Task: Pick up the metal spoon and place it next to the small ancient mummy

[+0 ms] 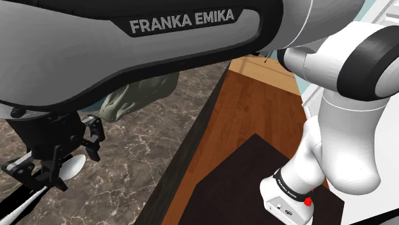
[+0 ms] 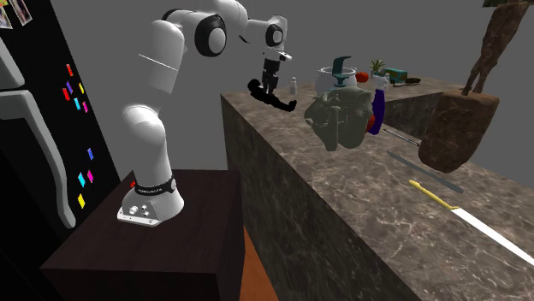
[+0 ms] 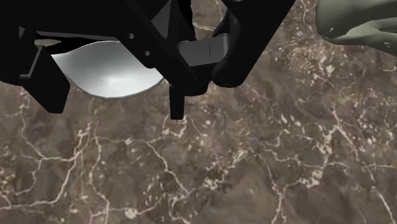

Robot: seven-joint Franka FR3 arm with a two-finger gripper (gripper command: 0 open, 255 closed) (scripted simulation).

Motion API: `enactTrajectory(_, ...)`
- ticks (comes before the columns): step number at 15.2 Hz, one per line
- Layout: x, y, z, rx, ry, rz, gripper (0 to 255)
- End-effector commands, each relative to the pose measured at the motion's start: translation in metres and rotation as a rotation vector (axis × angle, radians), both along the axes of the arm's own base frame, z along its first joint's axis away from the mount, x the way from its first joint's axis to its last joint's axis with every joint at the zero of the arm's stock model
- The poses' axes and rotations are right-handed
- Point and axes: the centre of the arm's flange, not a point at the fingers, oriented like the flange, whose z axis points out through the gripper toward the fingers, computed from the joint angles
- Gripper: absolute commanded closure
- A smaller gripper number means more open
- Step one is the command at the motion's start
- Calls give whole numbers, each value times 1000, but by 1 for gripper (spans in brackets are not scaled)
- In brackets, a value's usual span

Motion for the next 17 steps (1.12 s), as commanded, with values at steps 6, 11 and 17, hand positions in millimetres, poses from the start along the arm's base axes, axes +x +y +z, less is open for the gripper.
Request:
enactTrajectory(6,1,0,-37,0,0,0,255)
enactTrajectory(11,1,0,-63,0,0,0,255)
enactTrajectory(17,1,0,-94,0,0,0,255)
